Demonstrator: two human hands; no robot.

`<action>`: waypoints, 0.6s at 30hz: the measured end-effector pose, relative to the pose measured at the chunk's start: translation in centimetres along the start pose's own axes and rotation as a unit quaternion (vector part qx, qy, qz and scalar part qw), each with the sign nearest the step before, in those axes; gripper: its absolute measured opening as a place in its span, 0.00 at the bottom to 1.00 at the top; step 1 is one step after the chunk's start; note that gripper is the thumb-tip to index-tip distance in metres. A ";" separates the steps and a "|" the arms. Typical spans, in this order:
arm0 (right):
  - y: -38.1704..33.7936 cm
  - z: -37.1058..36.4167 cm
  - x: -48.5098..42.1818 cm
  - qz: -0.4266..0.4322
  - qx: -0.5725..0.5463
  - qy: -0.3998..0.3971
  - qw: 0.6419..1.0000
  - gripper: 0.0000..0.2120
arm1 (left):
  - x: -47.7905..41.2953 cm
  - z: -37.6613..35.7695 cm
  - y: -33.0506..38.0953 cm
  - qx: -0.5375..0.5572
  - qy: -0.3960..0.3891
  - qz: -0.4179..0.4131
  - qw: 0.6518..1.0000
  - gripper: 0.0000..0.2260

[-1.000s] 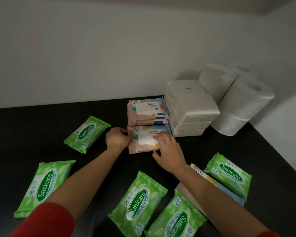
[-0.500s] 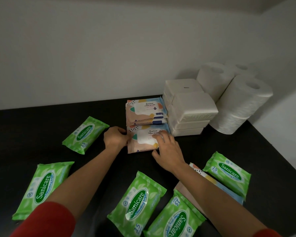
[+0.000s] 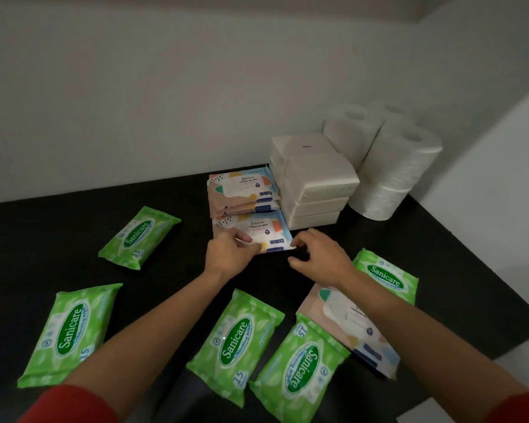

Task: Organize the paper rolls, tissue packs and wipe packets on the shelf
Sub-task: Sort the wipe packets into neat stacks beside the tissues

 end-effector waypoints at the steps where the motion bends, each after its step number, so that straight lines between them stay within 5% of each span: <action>1: 0.8 -0.1 0.4 -0.015 -0.006 -0.015 1.000 0.20 | 0.4 -1.3 0.3 0.004 -0.026 -0.002 1.000 0.09; 8: 4.0 -1.8 3.5 -0.045 0.013 -0.148 0.988 0.43 | 3.0 -7.9 2.1 -0.063 -0.139 -0.042 0.987 0.12; 18: 4.5 -3.0 3.6 -0.057 -0.017 -0.204 0.977 0.42 | 4.6 -11.4 1.9 -0.099 -0.211 -0.039 0.972 0.20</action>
Point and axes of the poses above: each hand's wrist, its own x-axis away from the middle knuckle, its own z-axis out of the back of the hand, y = z × x, the point moved 9 cm from there along -x, towards the middle knuckle, and after that the axes turned 8 degrees about x, right-handed, at the moved point
